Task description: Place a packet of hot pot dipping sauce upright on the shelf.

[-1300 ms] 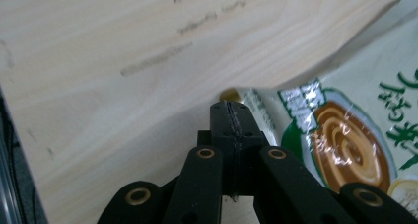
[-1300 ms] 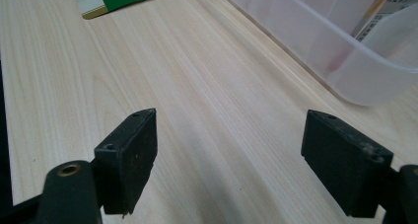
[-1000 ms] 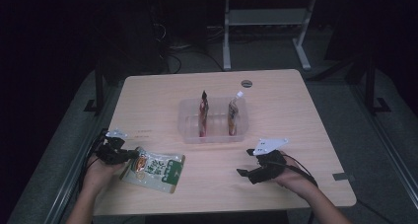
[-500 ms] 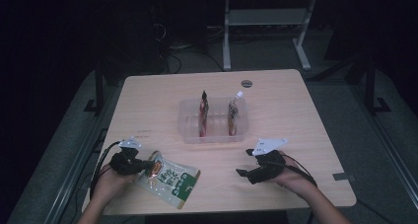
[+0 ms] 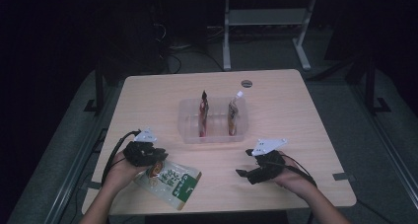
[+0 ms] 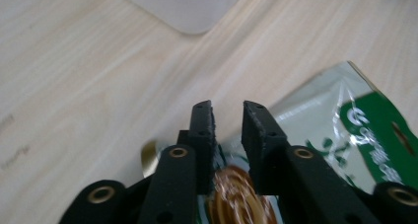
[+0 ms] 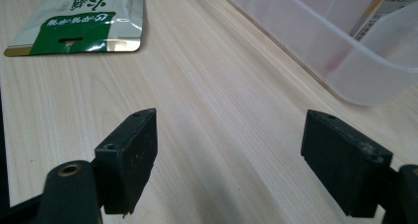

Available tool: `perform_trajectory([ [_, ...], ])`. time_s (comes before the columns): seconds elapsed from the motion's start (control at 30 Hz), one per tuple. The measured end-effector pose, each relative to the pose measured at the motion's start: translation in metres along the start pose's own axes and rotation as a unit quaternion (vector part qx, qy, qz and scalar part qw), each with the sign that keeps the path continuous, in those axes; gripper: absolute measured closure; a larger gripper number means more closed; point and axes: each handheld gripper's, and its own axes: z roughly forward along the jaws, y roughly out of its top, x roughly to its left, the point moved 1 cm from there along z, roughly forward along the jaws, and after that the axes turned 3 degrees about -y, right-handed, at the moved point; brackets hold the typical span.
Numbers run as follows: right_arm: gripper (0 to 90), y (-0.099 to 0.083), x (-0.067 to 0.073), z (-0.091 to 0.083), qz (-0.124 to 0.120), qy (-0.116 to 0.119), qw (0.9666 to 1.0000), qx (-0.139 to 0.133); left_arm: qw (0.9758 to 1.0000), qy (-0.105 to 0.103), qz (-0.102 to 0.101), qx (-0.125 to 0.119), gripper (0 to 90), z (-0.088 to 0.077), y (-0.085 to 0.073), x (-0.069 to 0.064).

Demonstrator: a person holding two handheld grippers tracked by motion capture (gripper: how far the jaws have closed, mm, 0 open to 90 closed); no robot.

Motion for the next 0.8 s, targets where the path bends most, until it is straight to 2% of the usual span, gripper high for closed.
perform_trajectory([
  [0.07, 21.3, 0.000, 0.000, 0.000, 0.001, 0.000, 1.0000, 0.000, 0.9999, 0.008, -0.002, 0.014, 82.6, 0.006, -0.002, 0.006],
  [0.1, 21.3, 0.000, 0.000, 0.000, 0.001, 0.000, 1.0000, 0.000, 0.9998, 0.009, -0.009, 0.013, 85.1, 0.008, -0.003, 0.008],
  [0.13, 21.3, 0.000, 0.000, 0.000, 0.001, 0.001, 1.0000, -0.001, 0.9998, 0.003, -0.016, 0.010, 87.6, 0.008, -0.005, 0.011],
  [0.23, 21.3, -0.001, -0.001, -0.001, -0.001, 0.001, 1.0000, -0.001, 0.9992, 0.011, -0.030, 0.025, 89.4, 0.004, -0.012, 0.014],
  [0.37, 21.3, -0.001, -0.002, -0.001, -0.001, 0.000, 1.0000, -0.003, 0.9988, 0.007, -0.040, 0.028, 89.4, -0.008, -0.026, 0.011],
  [0.43, 21.3, -0.001, -0.002, -0.001, -0.001, 0.000, 1.0000, -0.002, 0.9984, -0.002, -0.053, 0.021, 89.3, -0.016, -0.034, 0.009],
  [0.5, 21.4, -0.001, -0.002, -0.001, 0.000, -0.001, 1.0000, -0.001, 0.9984, -0.004, -0.054, 0.014, 88.5, -0.024, -0.041, 0.007],
  [0.57, 21.4, -0.001, -0.001, -0.001, -0.002, 0.000, 1.0000, -0.002, 0.9982, -0.016, -0.057, -0.003, 83.3, -0.033, -0.047, 0.004],
  [0.63, 21.3, 0.000, 0.000, -0.001, 0.001, 0.001, 1.0000, 0.000, 0.9982, -0.026, -0.050, -0.023, 72.6, -0.038, -0.051, 0.001],
  [0.73, 21.4, 0.000, 0.000, 0.001, 0.001, 0.002, 1.0000, 0.000, 0.9984, -0.039, -0.032, -0.026, 57.1, -0.037, -0.051, -0.003],
  [0.8, 21.4, 0.000, 0.000, 0.001, -0.002, 0.003, 1.0000, 0.001, 0.9981, -0.055, -0.024, -0.017, 49.6, -0.031, -0.050, -0.004],
])
